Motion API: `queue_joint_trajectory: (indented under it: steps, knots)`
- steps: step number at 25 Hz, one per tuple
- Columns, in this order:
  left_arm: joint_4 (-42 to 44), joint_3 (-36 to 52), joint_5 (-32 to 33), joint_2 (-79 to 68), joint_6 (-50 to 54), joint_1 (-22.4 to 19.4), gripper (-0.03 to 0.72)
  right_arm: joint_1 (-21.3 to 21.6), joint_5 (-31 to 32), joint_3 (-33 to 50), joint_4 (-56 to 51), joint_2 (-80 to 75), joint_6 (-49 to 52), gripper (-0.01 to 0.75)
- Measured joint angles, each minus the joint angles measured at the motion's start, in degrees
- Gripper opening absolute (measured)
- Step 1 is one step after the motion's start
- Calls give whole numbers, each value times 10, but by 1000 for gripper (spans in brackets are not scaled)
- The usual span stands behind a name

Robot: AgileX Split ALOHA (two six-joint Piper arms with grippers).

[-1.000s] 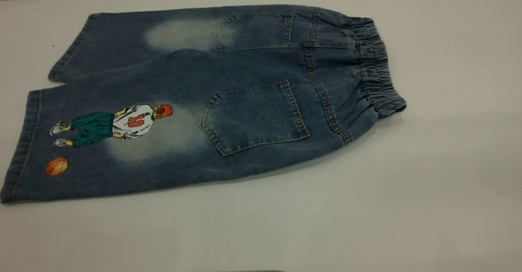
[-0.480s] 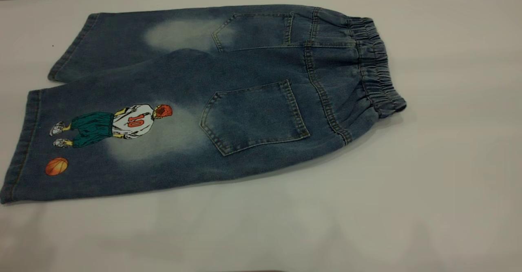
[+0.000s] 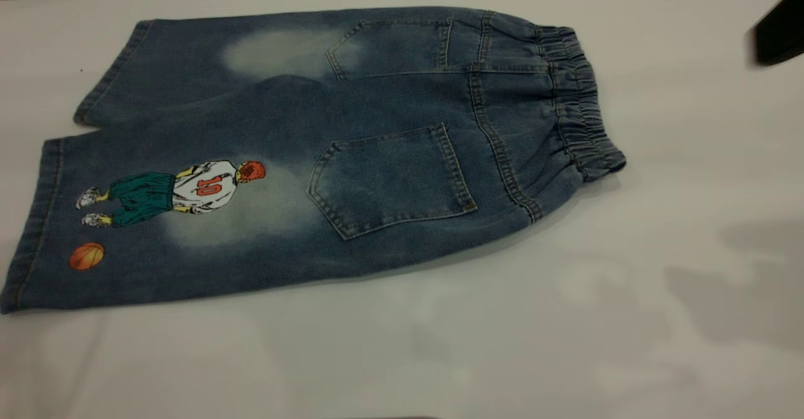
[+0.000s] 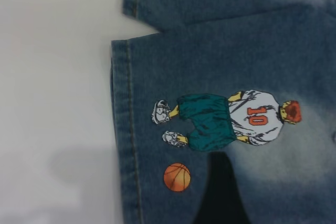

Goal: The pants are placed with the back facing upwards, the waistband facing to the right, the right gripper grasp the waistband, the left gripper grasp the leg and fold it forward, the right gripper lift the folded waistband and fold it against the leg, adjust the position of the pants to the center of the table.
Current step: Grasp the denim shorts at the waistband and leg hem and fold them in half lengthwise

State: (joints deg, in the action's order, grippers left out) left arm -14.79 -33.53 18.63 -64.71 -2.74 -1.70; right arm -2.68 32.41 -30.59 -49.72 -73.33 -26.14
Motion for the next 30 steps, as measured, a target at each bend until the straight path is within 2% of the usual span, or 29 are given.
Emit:
queue_joint_trajectory:
  steps: [6, 12, 15, 30]
  knots:
    - [-1, 0, -22, -12, -12, 0, 485, 0, -17, -3, -263, -180, -263, 591]
    - [-1, 0, -29, -12, -12, 0, 485, 0, -6, -9, -506, -302, -462, 591]
    - [-1, 0, -31, -12, -12, 0, 485, 0, 0, -28, -534, -343, -486, 591]
    - [-2, 0, -32, -12, -12, 0, 485, 0, 24, -132, -545, -483, -494, 591]
